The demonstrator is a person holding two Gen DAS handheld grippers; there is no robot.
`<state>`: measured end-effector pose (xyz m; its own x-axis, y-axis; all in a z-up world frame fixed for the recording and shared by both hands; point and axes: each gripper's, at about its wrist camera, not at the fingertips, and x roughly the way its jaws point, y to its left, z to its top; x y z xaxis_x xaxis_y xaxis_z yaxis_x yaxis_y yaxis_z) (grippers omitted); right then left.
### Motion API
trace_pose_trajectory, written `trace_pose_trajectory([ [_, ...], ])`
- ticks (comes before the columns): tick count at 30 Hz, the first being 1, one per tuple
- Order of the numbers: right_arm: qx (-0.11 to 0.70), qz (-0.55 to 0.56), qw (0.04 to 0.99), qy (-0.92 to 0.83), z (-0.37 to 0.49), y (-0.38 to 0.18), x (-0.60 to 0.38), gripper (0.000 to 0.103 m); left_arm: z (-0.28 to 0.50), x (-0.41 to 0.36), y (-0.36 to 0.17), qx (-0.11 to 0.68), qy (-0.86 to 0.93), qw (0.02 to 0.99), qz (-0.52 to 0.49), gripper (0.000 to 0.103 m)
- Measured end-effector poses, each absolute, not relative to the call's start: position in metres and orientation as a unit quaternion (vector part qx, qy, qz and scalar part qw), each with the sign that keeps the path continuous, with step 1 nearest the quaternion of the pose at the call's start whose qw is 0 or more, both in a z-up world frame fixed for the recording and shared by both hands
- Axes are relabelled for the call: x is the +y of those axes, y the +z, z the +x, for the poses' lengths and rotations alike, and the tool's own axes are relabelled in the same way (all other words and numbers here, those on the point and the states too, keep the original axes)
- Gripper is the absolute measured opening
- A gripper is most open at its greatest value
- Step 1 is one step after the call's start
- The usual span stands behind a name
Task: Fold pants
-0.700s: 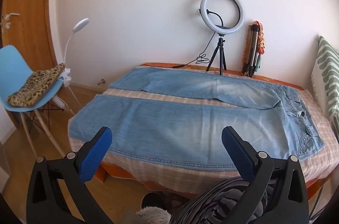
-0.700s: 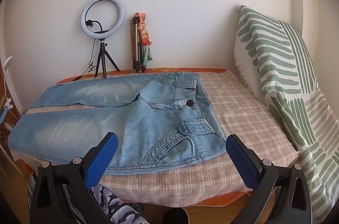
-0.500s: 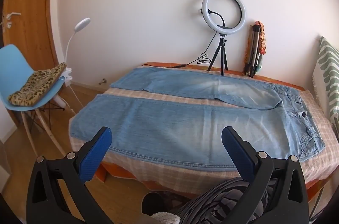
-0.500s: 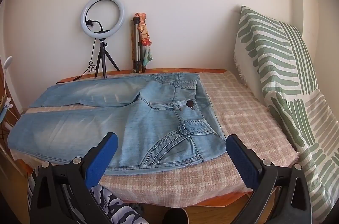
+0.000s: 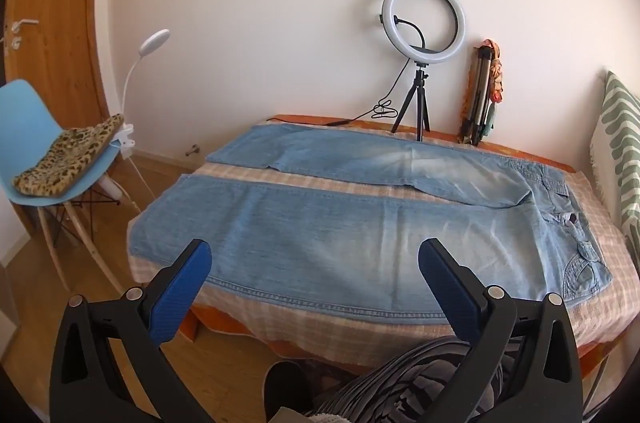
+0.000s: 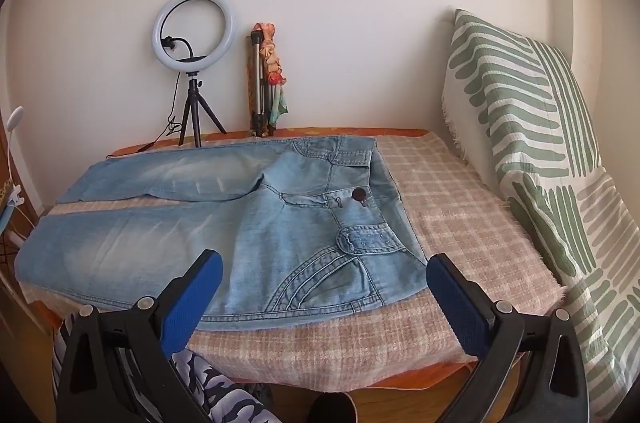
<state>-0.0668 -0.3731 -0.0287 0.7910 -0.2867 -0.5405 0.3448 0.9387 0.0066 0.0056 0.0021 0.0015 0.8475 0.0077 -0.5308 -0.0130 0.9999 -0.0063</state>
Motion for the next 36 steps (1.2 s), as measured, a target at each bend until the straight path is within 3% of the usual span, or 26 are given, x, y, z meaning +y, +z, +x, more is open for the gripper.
trace_pose_trajectory([
  [36,0.28,0.057,0.944,-0.164,-0.067,-0.0312,-0.3738,0.103,0.0024,-0.0052,0.0042,0.27,0.001,0.963,-0.001,0.103],
])
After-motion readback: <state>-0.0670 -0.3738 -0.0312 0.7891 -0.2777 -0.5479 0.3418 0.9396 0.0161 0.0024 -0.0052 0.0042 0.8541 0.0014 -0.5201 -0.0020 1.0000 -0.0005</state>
